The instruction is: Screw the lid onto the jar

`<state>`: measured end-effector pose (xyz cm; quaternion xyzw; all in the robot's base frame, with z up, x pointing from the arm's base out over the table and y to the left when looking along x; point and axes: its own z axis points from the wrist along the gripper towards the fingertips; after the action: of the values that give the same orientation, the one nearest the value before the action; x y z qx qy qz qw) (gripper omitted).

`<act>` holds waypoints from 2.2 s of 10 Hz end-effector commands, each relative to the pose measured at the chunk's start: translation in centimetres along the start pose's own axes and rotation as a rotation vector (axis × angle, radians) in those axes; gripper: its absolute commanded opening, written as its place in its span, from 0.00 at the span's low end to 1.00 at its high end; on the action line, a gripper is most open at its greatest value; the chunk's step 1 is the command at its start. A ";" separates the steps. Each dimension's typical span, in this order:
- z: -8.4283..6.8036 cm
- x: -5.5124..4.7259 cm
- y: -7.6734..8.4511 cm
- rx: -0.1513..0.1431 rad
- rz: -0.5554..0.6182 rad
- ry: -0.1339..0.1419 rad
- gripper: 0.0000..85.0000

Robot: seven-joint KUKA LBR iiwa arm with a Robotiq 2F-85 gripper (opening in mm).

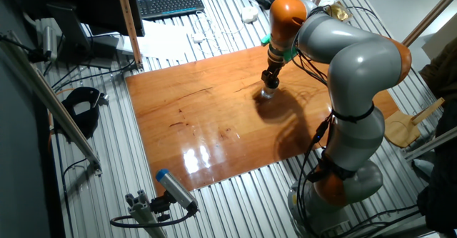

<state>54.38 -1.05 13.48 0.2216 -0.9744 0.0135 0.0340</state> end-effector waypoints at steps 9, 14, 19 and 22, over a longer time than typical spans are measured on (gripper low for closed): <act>0.7 0.0 -0.1 0.006 0.000 -0.005 0.80; 1.0 0.1 -0.2 0.006 0.000 -0.012 0.80; 1.2 0.1 -0.2 0.009 0.000 -0.012 0.80; 1.2 0.1 -0.2 0.011 0.000 -0.013 0.80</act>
<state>54.31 -1.34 12.25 0.2217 -0.9746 0.0175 0.0269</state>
